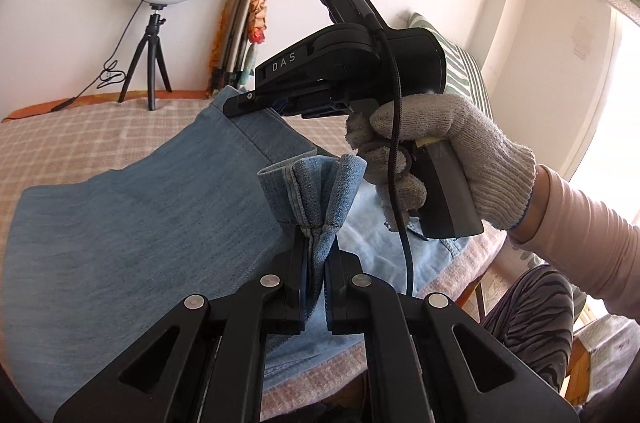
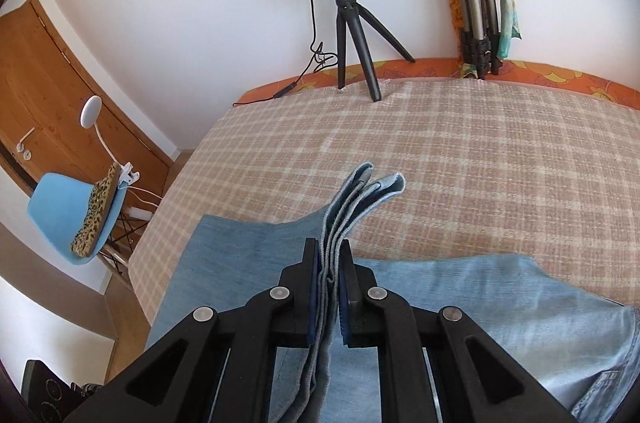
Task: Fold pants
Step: 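Fold the held hems over toward the waistband with both tools, then open them, then move the right tool to the folded edge and close it on the denim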
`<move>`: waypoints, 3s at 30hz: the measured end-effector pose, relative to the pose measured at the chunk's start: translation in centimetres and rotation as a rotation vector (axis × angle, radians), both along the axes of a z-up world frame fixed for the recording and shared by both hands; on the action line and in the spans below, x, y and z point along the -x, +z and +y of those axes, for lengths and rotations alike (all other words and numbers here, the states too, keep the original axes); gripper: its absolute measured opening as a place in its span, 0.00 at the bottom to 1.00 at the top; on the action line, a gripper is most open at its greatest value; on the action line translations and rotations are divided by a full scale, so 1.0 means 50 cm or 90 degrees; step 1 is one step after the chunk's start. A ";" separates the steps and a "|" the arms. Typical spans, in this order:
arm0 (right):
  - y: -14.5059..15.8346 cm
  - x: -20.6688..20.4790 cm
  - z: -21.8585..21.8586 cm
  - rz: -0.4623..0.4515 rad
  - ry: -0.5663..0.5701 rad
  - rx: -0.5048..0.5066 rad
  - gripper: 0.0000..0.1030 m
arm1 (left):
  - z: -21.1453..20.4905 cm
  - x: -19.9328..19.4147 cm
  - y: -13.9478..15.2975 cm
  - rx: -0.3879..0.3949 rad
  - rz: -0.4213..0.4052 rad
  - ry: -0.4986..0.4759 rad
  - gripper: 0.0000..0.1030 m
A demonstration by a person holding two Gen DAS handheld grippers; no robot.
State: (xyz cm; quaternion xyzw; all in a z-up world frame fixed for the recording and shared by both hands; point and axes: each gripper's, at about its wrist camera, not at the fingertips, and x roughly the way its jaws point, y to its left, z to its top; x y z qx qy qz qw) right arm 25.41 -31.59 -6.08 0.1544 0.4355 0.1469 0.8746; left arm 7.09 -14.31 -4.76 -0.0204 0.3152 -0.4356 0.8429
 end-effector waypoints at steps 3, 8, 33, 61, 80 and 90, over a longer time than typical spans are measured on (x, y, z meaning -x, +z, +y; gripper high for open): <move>0.006 0.023 -0.040 -0.003 -0.023 0.009 0.06 | -0.036 0.009 -0.004 -0.004 0.007 -0.025 0.05; 0.023 0.067 -0.115 -0.012 -0.057 0.031 0.06 | -0.106 0.018 -0.003 -0.008 0.004 -0.071 0.05; -0.061 0.256 -0.491 0.024 -0.256 0.032 0.05 | -0.429 0.090 -0.067 -0.017 0.021 -0.266 0.05; -0.069 0.279 -0.558 0.023 -0.309 0.076 0.23 | -0.391 0.118 -0.076 -0.086 0.045 -0.293 0.22; 0.011 0.198 -0.244 -0.052 -0.097 0.071 0.37 | -0.004 -0.061 -0.059 -0.106 0.058 0.065 0.36; 0.007 0.106 0.023 -0.036 0.078 0.078 0.39 | 0.138 -0.105 -0.157 -0.164 0.130 0.198 0.36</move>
